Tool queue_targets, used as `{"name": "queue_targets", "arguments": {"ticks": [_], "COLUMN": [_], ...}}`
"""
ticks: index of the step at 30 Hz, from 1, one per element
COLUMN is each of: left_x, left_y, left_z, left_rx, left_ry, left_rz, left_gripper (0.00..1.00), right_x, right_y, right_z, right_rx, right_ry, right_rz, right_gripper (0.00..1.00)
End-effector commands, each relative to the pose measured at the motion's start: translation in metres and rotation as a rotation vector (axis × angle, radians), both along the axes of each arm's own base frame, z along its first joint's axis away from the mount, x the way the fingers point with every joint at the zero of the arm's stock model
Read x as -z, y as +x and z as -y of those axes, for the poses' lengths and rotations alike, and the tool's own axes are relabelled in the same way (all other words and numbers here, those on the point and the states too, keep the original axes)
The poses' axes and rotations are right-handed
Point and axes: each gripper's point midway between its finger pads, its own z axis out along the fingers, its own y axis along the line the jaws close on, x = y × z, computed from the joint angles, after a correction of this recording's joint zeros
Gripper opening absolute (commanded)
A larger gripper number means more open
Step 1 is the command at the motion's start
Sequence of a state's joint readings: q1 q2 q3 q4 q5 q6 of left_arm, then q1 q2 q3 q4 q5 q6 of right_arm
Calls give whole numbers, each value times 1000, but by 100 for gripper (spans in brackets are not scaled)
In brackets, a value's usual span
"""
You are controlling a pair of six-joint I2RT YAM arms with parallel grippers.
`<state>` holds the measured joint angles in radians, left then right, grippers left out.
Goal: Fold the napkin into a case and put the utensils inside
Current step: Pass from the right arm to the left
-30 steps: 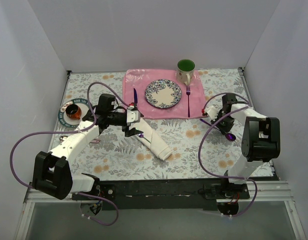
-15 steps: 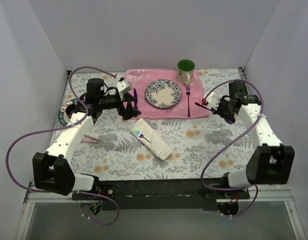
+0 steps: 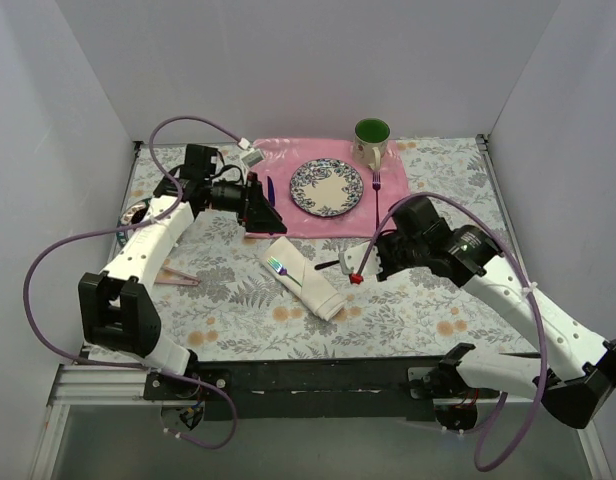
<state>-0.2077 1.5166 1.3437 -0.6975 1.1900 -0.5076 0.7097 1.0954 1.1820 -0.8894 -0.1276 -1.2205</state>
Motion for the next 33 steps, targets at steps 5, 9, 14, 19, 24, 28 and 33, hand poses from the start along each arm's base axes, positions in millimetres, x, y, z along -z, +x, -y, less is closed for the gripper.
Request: {"name": "queue_targets", "arguments": {"ticks": [5, 9, 14, 19, 24, 28, 33], "left_x": [5, 11, 16, 31, 38, 38, 28], "left_y": [-86, -105, -123, -140, -146, -153, -156], "left_z": [54, 66, 77, 86, 96, 103, 107], "left_rx": [239, 293, 336, 350, 340, 355, 351], "left_ry": [25, 42, 66, 118, 140, 132, 71], "left_rz": [-222, -234, -233, -262, -253, -258, -266], "left_gripper": [70, 68, 68, 64, 56, 37, 0], "right_x": [-17, -17, -14, -19, -27, -34, -53], "right_y": [-19, -20, -25, -22, -22, -18, -6], "right_z": [-21, -25, -28, -32, -36, -40, -51], "right_rx": [-262, -283, -315, -314, -324, -322, -286], "right_ry": [-156, -198, -226, -236, -234, -226, -176], "right_rz": [240, 257, 267, 285, 307, 348, 444], "right_gripper": [1, 1, 1, 1, 1, 1, 1]}}
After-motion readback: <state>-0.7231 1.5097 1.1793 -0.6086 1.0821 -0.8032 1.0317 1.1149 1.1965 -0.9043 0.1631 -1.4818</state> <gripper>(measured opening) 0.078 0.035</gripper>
